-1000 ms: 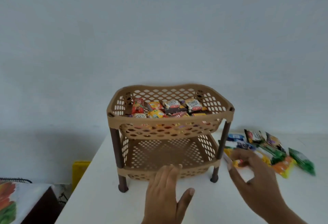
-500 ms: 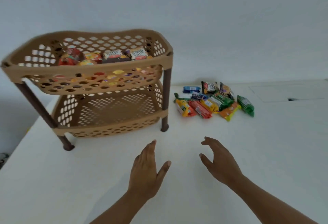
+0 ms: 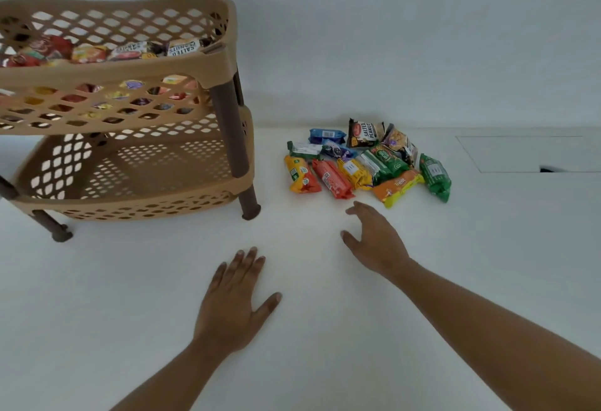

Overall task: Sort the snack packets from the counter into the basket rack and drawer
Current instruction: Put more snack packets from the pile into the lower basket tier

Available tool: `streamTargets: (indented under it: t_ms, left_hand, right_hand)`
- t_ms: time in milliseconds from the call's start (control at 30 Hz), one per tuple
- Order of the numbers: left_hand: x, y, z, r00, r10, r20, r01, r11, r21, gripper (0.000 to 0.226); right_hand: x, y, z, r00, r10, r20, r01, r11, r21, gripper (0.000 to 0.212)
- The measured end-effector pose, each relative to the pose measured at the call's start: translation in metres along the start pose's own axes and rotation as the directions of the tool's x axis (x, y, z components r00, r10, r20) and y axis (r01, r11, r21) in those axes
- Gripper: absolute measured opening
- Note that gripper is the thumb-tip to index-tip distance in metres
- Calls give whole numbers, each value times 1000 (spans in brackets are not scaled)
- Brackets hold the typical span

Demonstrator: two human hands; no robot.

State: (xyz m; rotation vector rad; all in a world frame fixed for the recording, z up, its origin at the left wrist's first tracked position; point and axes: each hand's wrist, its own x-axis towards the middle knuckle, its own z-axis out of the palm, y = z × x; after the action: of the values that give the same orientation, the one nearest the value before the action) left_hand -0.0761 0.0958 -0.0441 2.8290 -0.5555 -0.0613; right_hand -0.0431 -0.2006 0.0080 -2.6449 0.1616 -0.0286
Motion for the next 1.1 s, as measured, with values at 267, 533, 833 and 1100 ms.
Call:
streamTargets:
  t_ms: [267, 533, 833, 1100]
  left_hand:
    - [1, 2, 1, 1000, -21, 4, 21, 1000, 4, 78]
    - [4, 0, 0, 999, -37, -5, 37, 999, -1, 75]
    - [6, -1, 0, 999, -38, 23, 38, 999, -8, 71]
    - [9, 4, -1, 997, -71, 18, 72, 997, -34, 73]
  right_hand:
    - [77, -22, -25, 991, -83, -102, 76, 995, -70, 54]
    - [131, -31, -19, 995, -91, -51, 80, 979, -188, 56]
    - [142, -56, 24, 986, -169, -2, 165, 963, -213, 70]
    - [132, -64, 20, 987, -151, 63, 161, 964, -214, 67]
